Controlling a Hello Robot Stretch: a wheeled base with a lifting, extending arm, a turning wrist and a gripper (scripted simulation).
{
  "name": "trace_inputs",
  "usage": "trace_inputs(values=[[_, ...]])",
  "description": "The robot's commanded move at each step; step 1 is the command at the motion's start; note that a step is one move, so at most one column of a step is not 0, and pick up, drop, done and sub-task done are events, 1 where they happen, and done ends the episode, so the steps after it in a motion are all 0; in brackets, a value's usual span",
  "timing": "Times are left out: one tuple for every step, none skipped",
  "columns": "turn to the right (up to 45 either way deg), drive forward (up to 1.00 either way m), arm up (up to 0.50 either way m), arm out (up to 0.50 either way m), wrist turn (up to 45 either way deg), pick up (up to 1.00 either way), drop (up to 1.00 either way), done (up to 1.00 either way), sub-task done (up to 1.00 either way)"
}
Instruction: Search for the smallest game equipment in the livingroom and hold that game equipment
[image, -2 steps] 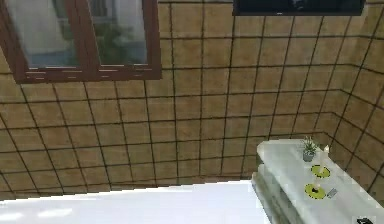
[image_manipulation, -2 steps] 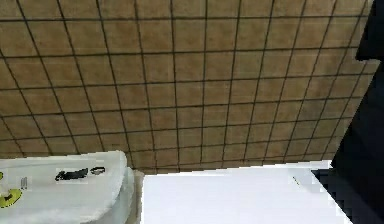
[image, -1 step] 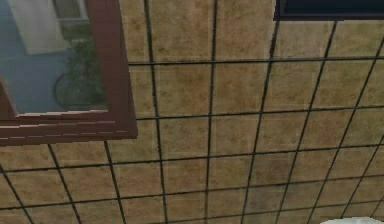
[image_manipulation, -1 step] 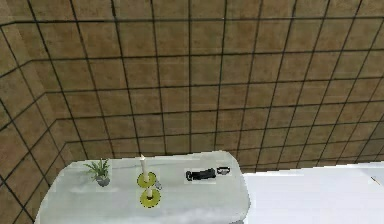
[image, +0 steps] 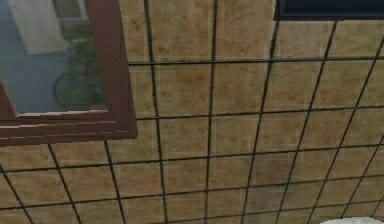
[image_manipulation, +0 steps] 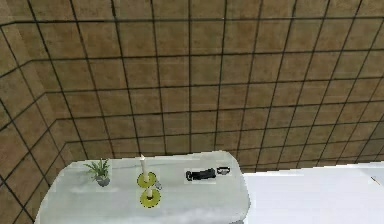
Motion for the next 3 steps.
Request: trace_inputs(values=[[0.0, 0.00, 0.16, 0.00, 0.0, 0.00, 0.00, 0.00, 0.00], [0.0, 0.00, 0.00, 0.44, 0.0, 0.00, 0.00, 0.00, 0.00], [0.0, 0.00, 0.00, 0.00, 45.0, 0.00, 0.00, 0.00, 0.00]])
